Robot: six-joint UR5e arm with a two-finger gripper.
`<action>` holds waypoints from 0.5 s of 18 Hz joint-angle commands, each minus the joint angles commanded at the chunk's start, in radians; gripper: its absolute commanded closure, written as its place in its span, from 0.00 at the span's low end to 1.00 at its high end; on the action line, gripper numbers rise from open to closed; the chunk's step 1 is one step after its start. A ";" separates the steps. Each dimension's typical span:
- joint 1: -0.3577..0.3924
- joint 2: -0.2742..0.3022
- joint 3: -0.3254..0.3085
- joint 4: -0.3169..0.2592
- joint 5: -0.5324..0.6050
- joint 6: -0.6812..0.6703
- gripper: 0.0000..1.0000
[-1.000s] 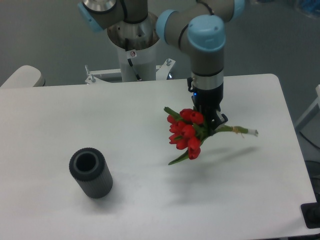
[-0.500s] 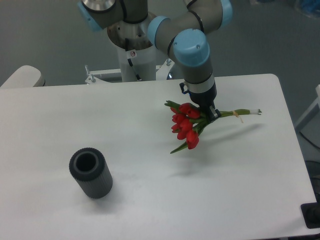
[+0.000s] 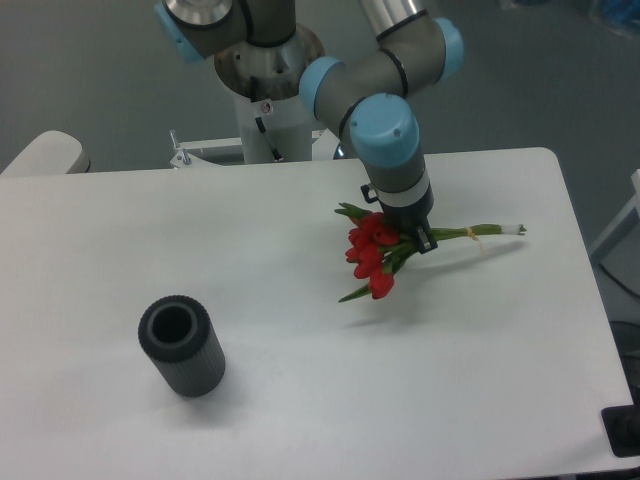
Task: Place the flowers on the table
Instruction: 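Lay the tulips flat on the table beside the gripper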
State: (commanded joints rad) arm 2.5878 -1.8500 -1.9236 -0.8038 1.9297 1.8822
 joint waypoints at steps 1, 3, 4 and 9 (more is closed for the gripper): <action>0.000 -0.002 0.000 0.000 0.000 0.000 0.71; 0.000 -0.012 -0.002 0.000 0.000 0.000 0.71; 0.000 -0.020 -0.002 0.002 0.000 -0.002 0.70; 0.002 -0.032 -0.002 0.002 -0.006 -0.002 0.70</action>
State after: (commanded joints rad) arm 2.5894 -1.8821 -1.9252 -0.8023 1.9236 1.8806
